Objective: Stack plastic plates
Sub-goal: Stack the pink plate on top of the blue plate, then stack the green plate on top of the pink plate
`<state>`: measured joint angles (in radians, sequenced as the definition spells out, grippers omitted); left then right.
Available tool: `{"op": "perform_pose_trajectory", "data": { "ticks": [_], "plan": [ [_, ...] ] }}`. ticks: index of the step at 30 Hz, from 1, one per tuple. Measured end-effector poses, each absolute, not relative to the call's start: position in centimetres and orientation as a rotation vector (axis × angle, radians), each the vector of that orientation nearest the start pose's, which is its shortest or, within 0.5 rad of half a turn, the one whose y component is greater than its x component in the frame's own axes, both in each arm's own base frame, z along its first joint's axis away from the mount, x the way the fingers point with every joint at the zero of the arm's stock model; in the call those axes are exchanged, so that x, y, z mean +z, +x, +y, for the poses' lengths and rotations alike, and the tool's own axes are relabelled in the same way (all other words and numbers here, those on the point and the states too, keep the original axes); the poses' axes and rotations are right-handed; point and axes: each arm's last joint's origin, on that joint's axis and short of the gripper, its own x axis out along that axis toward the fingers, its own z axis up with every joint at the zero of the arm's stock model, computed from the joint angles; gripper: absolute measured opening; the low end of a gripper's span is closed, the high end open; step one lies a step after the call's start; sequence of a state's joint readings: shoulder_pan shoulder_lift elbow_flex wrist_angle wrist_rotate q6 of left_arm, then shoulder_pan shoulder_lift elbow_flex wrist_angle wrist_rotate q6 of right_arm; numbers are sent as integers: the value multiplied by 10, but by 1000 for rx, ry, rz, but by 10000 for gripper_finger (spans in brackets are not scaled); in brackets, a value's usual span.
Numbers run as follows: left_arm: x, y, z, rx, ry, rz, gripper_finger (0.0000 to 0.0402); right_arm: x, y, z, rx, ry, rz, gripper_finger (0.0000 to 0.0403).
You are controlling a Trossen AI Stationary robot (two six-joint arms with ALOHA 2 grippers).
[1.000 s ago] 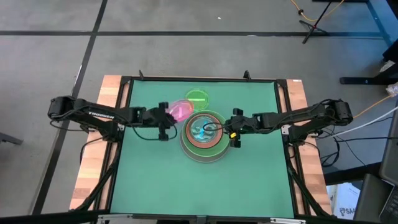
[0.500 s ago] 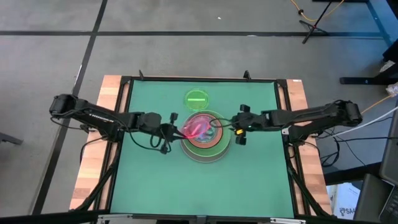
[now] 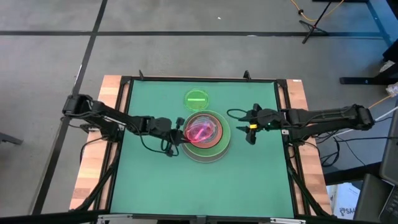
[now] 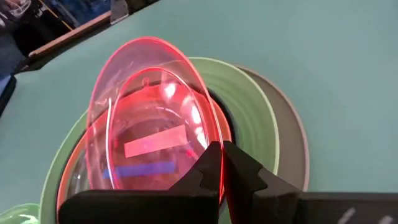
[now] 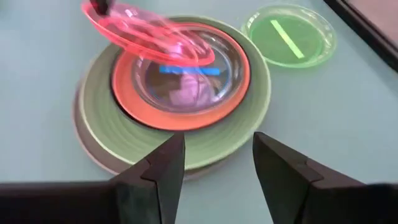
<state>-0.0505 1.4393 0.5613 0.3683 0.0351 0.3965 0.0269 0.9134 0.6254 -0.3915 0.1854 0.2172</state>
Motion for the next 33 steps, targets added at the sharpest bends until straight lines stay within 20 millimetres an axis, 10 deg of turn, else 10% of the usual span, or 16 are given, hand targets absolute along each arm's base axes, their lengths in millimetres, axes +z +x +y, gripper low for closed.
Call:
{"op": "perform_pose_trajectory", "data": {
  "ticks": [10, 19, 33],
  "plan": [
    [159, 278, -15, -178, 447, 481, 9, 229, 183, -1, -256, 195, 675, 182],
    [159, 277, -21, -185, 404, 488, 93, 232, 185, -2, -285, 186, 636, 182],
    [200, 243, 0, 20, 341, 529, 115, 232, 185, -3, -319, 172, 629, 182]
  ]
}}
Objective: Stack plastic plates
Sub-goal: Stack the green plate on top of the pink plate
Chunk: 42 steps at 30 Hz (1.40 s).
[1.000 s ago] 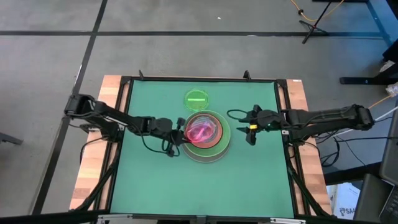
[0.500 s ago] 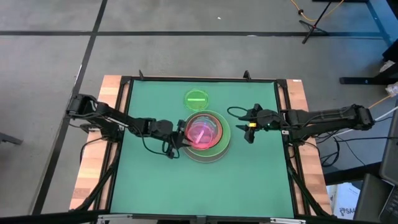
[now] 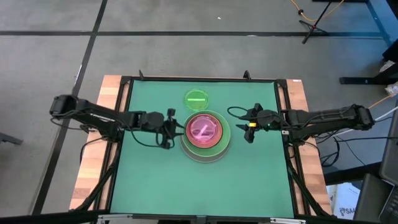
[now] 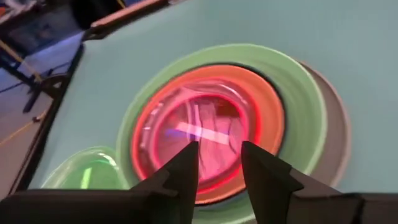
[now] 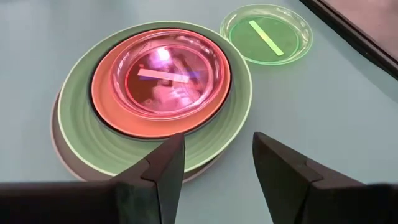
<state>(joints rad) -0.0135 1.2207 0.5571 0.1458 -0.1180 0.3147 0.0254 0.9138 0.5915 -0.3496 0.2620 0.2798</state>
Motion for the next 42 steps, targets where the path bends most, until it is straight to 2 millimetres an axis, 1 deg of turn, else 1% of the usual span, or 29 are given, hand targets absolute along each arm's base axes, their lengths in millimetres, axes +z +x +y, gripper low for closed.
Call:
{"op": "perform_pose_trajectory", "data": {
  "ticks": [3, 6, 13, 17, 20, 25, 29, 34, 38, 42],
  "plan": [
    [201, 238, 15, 59, 292, 521, 115, 232, 185, -3, -318, 171, 629, 182],
    [199, 234, 33, 137, 239, 534, 115, 232, 185, -3, -329, 158, 628, 182],
    [198, 227, 65, 391, 77, 548, 117, 233, 185, -5, -387, 119, 618, 182],
    [196, 221, 82, 512, 47, 563, 136, 233, 185, -5, -392, 118, 615, 182],
    [191, 218, 94, 568, -4, 586, 156, 233, 185, -5, -403, 115, 612, 182],
    [180, 218, 109, 627, -95, 596, 166, 233, 185, -6, -410, 113, 610, 182],
    [172, 225, 120, 629, -187, 555, 166, 233, 185, -6, -408, 104, 612, 182],
    [159, 232, 135, 709, -264, 523, 166, 234, 185, -7, -438, 74, 610, 182],
    [149, 238, 139, 708, -260, 513, 166, 233, 184, -7, -443, 72, 611, 182],
    [142, 243, 142, 722, -206, 502, 166, 234, 184, -7, -443, 73, 611, 182]
  ]
}}
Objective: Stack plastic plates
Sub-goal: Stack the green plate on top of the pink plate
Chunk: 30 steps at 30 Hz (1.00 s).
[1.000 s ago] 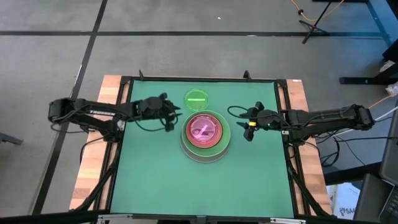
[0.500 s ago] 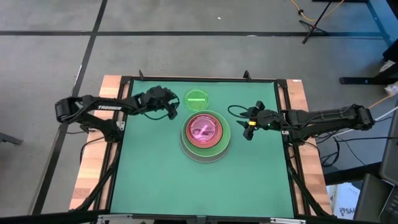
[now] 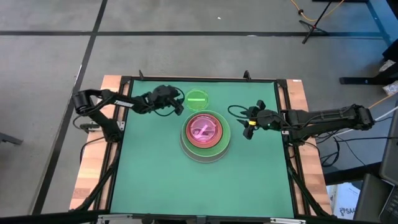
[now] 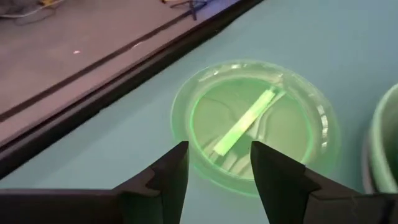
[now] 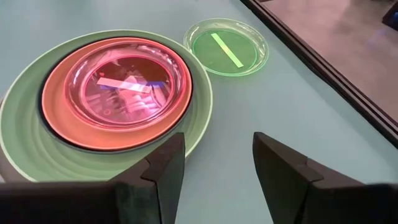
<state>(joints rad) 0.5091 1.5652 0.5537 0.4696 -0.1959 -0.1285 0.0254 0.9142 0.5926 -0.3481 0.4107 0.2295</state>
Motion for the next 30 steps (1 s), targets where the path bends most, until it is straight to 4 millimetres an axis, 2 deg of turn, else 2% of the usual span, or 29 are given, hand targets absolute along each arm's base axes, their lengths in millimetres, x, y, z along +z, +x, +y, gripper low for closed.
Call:
{"op": "perform_pose_trajectory", "data": {
  "ticks": [6, 10, 14, 18, 26, 30],
  "plan": [
    [130, 245, 144, 708, -342, 527, 166, 234, 184, -7, -443, 80, 609, 182],
    [123, 244, 154, 653, -481, 536, 166, 234, 185, -7, -446, 86, 604, 182],
    [124, 249, 167, 597, -551, 561, 163, 235, 186, -7, -446, 91, 585, 182],
    [126, 255, 177, 625, -578, 631, 161, 237, 187, -7, -443, 97, 560, 182],
    [136, 270, 189, 656, -573, 659, 161, 237, 187, -7, -443, 90, 570, 182],
    [130, 272, 191, 650, -587, 663, 160, 236, 187, -7, -442, 84, 572, 182]
  ]
}}
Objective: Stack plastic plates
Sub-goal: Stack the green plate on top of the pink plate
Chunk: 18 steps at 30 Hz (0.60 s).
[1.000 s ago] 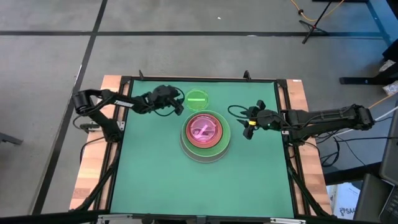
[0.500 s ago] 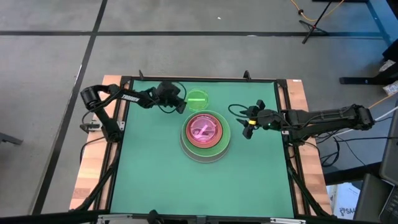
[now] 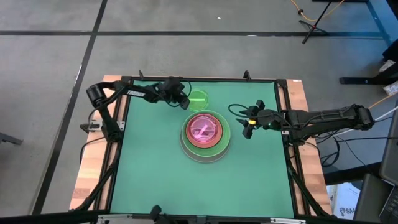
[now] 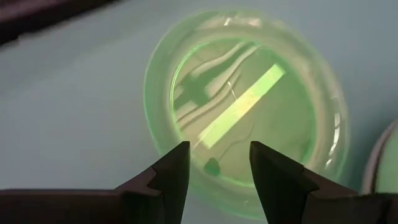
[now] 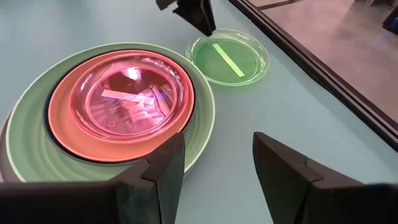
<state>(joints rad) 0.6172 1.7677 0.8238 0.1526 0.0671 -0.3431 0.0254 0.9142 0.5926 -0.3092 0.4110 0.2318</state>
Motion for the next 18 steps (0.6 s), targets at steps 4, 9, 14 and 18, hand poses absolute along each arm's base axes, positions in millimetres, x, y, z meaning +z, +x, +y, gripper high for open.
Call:
{"op": "perform_pose_trajectory", "data": {
  "ticks": [4, 9, 14, 18],
  "plan": [
    [121, 271, 194, 696, -597, 680, 160, 237, 187, -7, -441, 84, 570, 182],
    [118, 273, 193, 695, -588, 681, 160, 236, 187, -7, -431, 87, 573, 182],
    [125, 276, 195, 669, -561, 674, 160, 236, 187, -6, -432, 86, 574, 182],
    [133, 273, 195, 661, -561, 717, 160, 236, 187, -7, -432, 86, 575, 182]
  ]
}}
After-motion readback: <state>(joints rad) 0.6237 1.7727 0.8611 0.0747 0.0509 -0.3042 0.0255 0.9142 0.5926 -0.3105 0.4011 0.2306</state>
